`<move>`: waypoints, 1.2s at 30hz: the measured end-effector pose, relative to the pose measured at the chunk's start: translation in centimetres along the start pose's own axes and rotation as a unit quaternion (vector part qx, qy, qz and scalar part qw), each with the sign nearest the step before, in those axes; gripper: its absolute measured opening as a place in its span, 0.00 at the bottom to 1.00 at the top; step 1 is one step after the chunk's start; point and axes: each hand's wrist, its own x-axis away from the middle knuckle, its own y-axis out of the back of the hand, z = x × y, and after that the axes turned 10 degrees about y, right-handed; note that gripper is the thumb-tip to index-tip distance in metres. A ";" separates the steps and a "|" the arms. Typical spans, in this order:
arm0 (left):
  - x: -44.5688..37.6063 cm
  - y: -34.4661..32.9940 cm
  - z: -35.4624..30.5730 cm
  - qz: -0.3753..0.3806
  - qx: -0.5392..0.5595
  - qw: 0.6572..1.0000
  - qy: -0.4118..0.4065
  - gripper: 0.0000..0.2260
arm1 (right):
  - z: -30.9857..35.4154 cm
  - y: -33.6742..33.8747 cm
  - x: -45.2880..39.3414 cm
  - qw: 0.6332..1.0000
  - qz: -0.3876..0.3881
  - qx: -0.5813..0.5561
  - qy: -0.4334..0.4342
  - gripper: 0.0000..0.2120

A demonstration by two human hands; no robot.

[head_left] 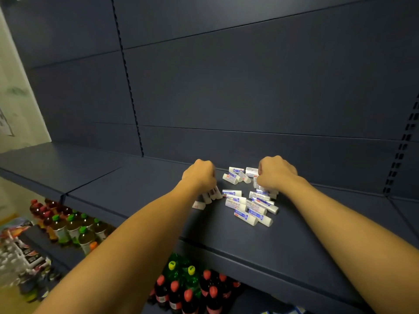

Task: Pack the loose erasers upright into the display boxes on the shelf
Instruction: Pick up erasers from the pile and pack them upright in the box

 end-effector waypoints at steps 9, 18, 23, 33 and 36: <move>-7.1 -2.0 -4.6 0.071 0.090 0.991 0.075 0.16 | -1.3 -0.5 -5.6 0.999 -0.015 -0.035 0.000 0.07; -9.1 -1.6 -4.9 0.129 0.049 0.987 0.086 0.15 | -1.5 -0.2 -7.6 0.999 -0.007 -0.046 -0.009 0.09; -9.6 -0.4 -2.6 0.113 0.013 0.990 0.078 0.10 | -1.1 -0.8 -7.7 0.998 -0.004 -0.059 -0.013 0.07; -12.2 -1.0 1.0 0.084 0.004 0.996 -0.009 0.04 | 0.2 -2.2 -8.4 0.998 0.009 -0.061 -0.018 0.07; -12.6 -0.7 2.0 0.090 -0.032 0.984 -0.148 0.10 | 0.6 -2.7 -8.6 0.998 0.013 -0.064 -0.022 0.07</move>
